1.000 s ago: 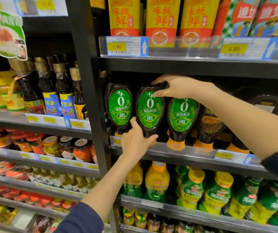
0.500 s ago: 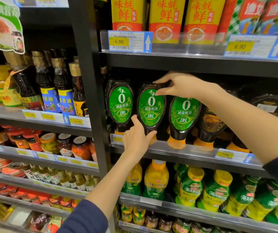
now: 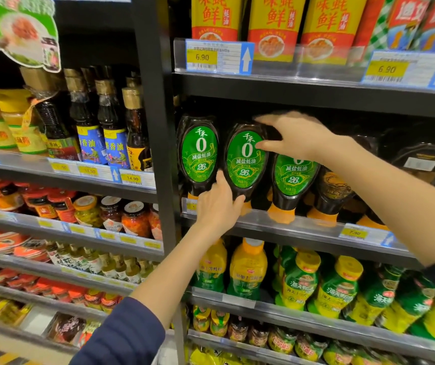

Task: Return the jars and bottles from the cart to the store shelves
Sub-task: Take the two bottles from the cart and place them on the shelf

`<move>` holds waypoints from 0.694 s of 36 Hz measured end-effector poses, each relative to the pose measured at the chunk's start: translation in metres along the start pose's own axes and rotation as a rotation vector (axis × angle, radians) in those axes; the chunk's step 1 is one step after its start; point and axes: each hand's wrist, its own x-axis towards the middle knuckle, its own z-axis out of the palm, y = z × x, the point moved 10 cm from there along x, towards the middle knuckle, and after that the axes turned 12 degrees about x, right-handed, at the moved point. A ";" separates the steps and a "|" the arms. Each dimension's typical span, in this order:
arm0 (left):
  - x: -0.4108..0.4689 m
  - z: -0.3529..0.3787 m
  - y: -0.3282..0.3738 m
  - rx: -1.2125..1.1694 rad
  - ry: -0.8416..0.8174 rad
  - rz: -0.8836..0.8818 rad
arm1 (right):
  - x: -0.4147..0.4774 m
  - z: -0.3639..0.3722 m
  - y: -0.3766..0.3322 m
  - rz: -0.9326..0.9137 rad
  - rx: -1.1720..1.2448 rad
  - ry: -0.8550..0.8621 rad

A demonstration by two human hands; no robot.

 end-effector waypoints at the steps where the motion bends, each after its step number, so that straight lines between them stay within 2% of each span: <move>1: -0.003 -0.002 0.000 -0.021 -0.028 0.026 | -0.003 -0.001 -0.002 0.001 -0.031 0.013; 7: -0.033 -0.018 0.001 -0.099 -0.200 0.240 | -0.027 -0.007 -0.019 0.016 -0.129 0.081; 13: -0.073 -0.052 -0.029 0.007 -0.223 0.379 | -0.063 0.001 -0.047 0.090 -0.195 0.099; 22: -0.144 -0.108 -0.126 0.102 -0.317 0.414 | -0.106 0.048 -0.132 0.225 -0.173 -0.086; 25: -0.165 -0.129 -0.162 0.225 -0.329 0.392 | -0.113 0.064 -0.172 0.210 -0.171 -0.151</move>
